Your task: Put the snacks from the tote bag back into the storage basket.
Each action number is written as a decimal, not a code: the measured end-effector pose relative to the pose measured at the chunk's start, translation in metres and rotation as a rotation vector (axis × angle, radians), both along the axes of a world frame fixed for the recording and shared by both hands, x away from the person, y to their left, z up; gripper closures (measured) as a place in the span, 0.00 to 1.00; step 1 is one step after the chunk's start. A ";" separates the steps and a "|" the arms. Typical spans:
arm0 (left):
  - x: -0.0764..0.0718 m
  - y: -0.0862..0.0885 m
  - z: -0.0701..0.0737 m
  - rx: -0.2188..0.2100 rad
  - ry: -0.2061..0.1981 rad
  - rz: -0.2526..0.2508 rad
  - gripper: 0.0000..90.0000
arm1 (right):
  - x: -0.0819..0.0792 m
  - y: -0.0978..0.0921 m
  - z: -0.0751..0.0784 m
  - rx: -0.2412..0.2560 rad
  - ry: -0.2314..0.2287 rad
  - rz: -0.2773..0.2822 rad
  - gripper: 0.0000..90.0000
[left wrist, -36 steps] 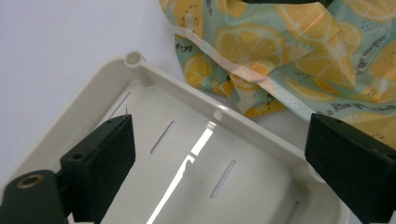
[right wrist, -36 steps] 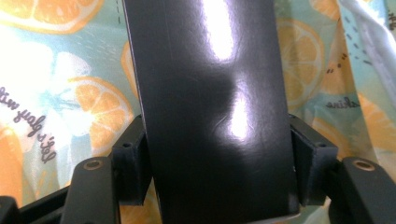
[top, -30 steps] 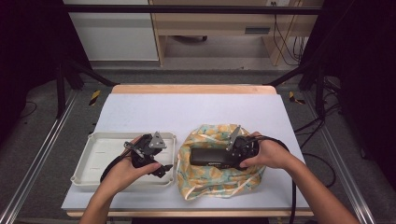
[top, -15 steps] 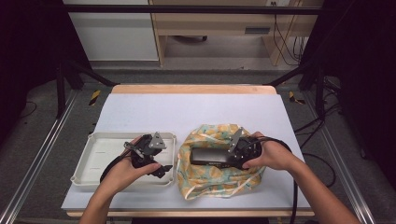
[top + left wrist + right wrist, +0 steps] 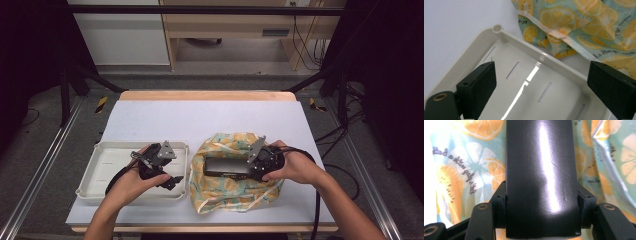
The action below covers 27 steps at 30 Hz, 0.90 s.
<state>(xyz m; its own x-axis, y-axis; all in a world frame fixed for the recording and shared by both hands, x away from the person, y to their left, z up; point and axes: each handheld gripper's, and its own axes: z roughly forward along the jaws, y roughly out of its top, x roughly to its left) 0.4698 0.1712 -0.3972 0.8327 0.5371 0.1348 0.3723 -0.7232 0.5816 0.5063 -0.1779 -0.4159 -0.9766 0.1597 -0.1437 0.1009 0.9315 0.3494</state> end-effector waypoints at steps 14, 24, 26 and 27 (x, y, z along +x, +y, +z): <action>0.000 0.005 0.006 -0.012 -0.007 -0.013 0.10 | -0.011 -0.013 0.023 0.059 -0.077 -0.010 0.48; 0.013 -0.004 0.019 0.048 0.024 -0.113 0.10 | -0.020 -0.023 0.034 0.103 -0.082 -0.030 0.48; 0.018 -0.005 0.023 0.069 0.039 -0.126 0.10 | -0.020 -0.021 0.035 0.113 -0.081 -0.027 0.48; 0.020 -0.005 0.025 0.075 0.040 -0.133 0.10 | -0.021 -0.020 0.037 0.120 -0.078 -0.034 0.48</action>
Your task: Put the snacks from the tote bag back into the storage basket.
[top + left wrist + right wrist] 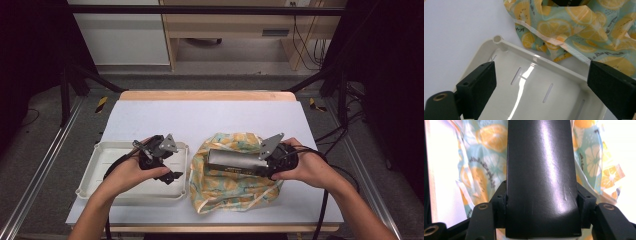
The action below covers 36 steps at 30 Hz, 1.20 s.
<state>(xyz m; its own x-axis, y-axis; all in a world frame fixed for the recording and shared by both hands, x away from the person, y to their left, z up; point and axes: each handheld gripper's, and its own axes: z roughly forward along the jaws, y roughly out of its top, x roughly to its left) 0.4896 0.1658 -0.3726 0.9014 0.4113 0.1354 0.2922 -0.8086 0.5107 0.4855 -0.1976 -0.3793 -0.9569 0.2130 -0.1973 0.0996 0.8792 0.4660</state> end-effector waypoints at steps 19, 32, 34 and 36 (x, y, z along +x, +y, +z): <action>0.039 0.006 0.033 0.045 0.069 -0.078 0.10 | -0.003 0.024 0.031 0.038 -0.017 0.032 0.48; 0.015 -0.001 0.059 0.092 -0.006 -0.094 0.10 | -0.011 0.021 0.030 0.061 -0.017 0.057 0.48; 0.011 -0.006 0.065 0.091 -0.013 -0.115 0.10 | -0.012 0.023 0.031 0.065 -0.024 0.057 0.48; 0.009 -0.011 0.069 0.097 -0.015 -0.137 0.10 | -0.012 0.025 0.032 0.066 -0.027 0.057 0.48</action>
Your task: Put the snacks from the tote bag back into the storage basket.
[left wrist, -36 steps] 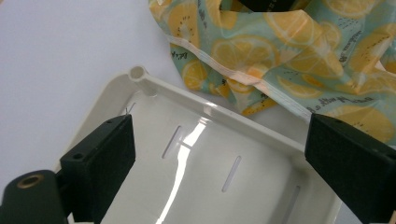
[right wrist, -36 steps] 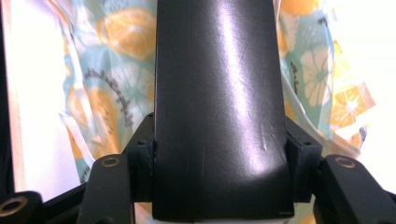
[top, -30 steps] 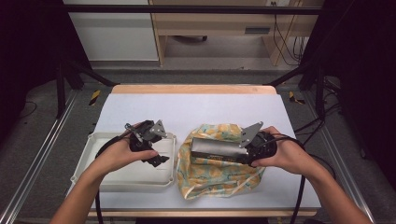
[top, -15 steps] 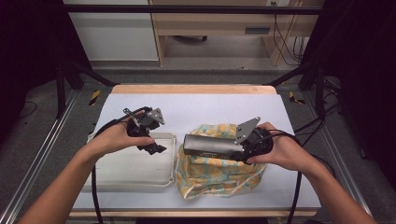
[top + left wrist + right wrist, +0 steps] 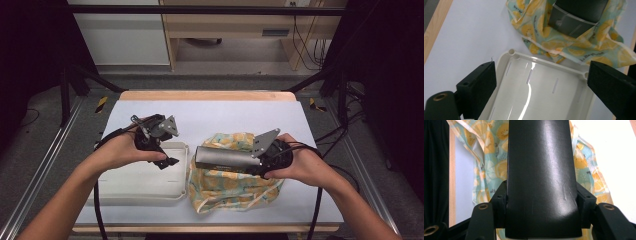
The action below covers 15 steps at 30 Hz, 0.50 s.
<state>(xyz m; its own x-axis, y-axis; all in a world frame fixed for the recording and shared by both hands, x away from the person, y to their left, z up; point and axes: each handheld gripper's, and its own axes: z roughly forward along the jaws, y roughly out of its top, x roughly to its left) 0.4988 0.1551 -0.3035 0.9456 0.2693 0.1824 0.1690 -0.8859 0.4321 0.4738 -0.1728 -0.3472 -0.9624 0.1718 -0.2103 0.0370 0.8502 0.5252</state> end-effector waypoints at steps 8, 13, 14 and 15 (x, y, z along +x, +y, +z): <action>-0.002 -0.018 0.001 0.043 -0.007 -0.067 0.09 | 0.006 0.007 -0.001 -0.019 0.011 0.000 0.48; -0.009 -0.030 -0.006 0.083 -0.008 -0.114 0.10 | 0.007 0.012 -0.004 -0.034 0.021 0.002 0.48; -0.012 -0.032 -0.008 0.090 -0.004 -0.118 0.10 | 0.006 0.013 -0.004 -0.043 0.020 0.002 0.48; -0.013 -0.035 -0.008 0.102 -0.006 -0.131 0.10 | 0.006 0.014 -0.004 -0.041 0.020 0.003 0.48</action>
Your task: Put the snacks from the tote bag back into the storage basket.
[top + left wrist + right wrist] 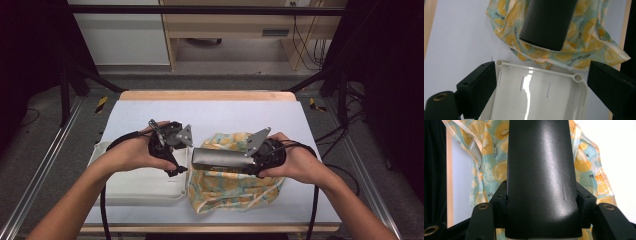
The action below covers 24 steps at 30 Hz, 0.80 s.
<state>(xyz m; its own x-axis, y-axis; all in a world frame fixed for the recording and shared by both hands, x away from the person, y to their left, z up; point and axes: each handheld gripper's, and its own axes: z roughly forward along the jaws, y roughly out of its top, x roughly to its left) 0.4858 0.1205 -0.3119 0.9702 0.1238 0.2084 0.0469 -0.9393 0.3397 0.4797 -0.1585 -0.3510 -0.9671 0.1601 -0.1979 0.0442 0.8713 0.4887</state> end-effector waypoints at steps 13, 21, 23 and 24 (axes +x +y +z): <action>-0.004 -0.023 -0.008 0.078 0.010 -0.072 0.12 | -0.010 0.011 0.003 0.018 0.003 0.037 0.48; -0.002 -0.026 -0.011 0.102 0.026 -0.086 0.20 | -0.013 0.017 0.007 0.032 0.000 0.051 0.48; -0.002 -0.028 -0.012 0.110 0.032 -0.091 0.20 | -0.014 0.019 0.008 0.027 -0.002 0.057 0.48; -0.002 -0.029 -0.012 0.122 0.035 -0.103 0.22 | -0.014 0.020 0.008 0.024 -0.003 0.061 0.48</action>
<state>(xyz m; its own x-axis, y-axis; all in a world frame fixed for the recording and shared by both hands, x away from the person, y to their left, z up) 0.4833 0.0915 -0.3240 0.9834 -0.0010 0.1816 -0.0421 -0.9739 0.2230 0.4659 -0.1387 -0.3427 -0.9745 0.1056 -0.1981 -0.0105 0.8602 0.5098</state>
